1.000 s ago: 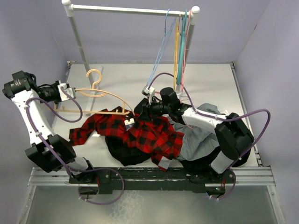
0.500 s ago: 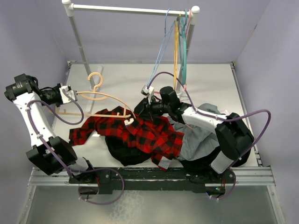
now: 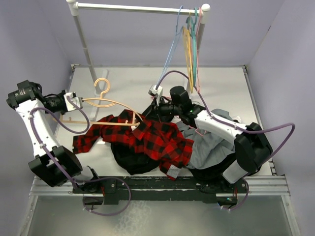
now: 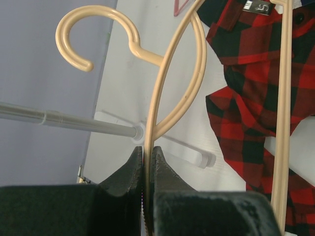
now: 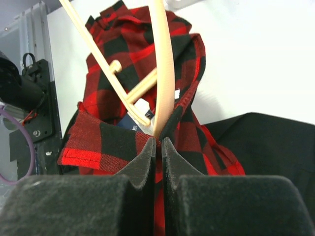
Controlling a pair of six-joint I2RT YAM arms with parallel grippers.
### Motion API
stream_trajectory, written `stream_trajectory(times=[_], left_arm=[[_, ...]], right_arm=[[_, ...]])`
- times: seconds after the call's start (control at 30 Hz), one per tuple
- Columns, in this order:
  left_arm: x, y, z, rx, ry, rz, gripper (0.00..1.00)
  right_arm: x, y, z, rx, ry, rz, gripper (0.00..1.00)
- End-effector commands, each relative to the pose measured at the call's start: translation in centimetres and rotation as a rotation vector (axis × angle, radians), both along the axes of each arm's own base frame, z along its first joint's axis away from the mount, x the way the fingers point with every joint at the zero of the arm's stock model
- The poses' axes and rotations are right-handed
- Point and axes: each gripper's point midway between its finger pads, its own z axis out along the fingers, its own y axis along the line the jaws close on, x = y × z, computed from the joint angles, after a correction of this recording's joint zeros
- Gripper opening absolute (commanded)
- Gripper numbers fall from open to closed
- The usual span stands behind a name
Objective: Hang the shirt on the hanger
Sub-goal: Hang the shirt on the hanger.
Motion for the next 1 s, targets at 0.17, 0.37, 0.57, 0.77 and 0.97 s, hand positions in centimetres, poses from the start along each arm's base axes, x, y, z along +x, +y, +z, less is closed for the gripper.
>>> stream_trajectory(times=[0.17,0.37,0.57,0.77,0.97], left_arm=[[0.1,-5.3,0.8,0.153,-0.423,-0.353,0.0],[0.5,-7.7,2.7,0.029,-0.471,-0.385,0.0],[1.6,-9.5,2.1,0.025,-0.445,-0.422,0.0],[3.6,-10.4,1.7,0.014,-0.44,-0.406,0.0],[6.2,-10.2,3.0,0.005,-0.472,-0.348,0.0]], right_arm=[[1.5,1.5,8.4,0.135,-0.151,0.012,0.0],[1.8,2.3,10.9,0.179,-0.174,0.034,0.0],[1.5,2.8,12.9,0.223,-0.171,0.059,0.0],[1.3,3.9,13.8,0.21,-0.132,0.053,0.0],[1.6,4.7,14.3,0.208,-0.088,0.021,0.0]])
